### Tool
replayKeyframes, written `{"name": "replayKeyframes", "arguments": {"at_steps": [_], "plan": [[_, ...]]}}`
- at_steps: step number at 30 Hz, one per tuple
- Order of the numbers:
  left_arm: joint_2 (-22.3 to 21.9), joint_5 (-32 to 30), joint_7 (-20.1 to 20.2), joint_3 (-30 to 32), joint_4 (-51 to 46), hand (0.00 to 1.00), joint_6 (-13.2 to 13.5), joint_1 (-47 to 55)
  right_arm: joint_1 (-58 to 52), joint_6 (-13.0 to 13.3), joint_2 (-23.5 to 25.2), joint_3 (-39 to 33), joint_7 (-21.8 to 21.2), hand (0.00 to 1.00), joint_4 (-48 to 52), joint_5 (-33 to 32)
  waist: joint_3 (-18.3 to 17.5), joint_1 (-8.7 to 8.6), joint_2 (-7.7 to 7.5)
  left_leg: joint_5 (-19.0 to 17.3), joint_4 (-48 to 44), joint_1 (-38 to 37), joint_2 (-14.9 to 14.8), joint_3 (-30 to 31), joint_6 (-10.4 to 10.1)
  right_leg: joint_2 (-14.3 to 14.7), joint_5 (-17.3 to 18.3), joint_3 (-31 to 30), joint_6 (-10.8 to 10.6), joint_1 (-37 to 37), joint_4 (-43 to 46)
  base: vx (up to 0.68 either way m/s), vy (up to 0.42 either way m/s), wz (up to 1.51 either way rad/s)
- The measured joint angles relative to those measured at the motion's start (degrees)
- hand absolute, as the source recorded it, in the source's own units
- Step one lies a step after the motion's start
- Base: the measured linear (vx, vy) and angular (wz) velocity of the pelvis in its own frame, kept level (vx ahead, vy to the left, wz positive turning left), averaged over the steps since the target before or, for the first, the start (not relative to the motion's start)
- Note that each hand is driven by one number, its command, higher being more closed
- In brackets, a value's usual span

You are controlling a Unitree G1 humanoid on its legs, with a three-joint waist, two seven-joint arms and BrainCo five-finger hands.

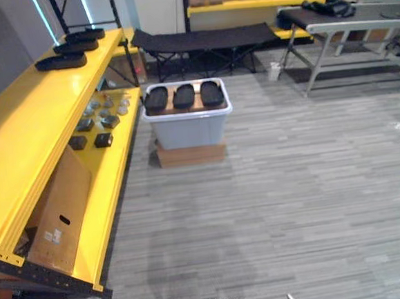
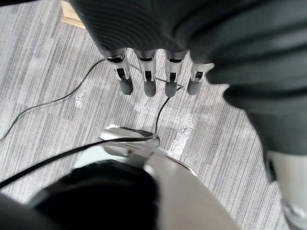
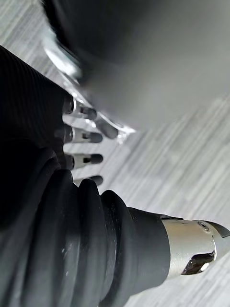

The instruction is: Walk over and take plastic housings, then place them on the shelf

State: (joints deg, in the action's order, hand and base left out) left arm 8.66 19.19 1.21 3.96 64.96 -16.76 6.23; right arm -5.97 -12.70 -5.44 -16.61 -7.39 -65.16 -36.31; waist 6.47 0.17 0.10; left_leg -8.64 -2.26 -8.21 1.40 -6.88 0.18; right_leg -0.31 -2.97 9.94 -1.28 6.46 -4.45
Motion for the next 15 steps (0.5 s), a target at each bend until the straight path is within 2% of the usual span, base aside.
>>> {"name": "replayKeyframes", "arguments": {"at_steps": [3, 15], "plan": [[0.0, 0.0, 0.0, 0.4, 0.0, 0.0, -0.4, -0.3, 0.9, -0.1, 0.1, -0.5, 0.8, 0.0, -0.7, 0.0, 0.9, 0.0, -0.13, 0.0, 0.5, -0.8, 0.3, 0.1, 0.0, -0.3, 0.4, 1.0, -0.6, 0.7, 0.0, 0.01, 0.001, 0.01], [0.2, 1.2, -0.4, 0.3, 0.4, 0.0, 0.4, -0.5, 1.9, 0.0, 0.4, -0.1, 1.5, 0.0, -0.8, 0.1, 1.3, 0.15, -0.7, 1.9, 3.9, -1.9, 0.5, 0.2, -0.2, -0.4, 0.5, 2.5, -0.7, 0.5, -0.5, 0.0, -0.004, 0.02]]}}
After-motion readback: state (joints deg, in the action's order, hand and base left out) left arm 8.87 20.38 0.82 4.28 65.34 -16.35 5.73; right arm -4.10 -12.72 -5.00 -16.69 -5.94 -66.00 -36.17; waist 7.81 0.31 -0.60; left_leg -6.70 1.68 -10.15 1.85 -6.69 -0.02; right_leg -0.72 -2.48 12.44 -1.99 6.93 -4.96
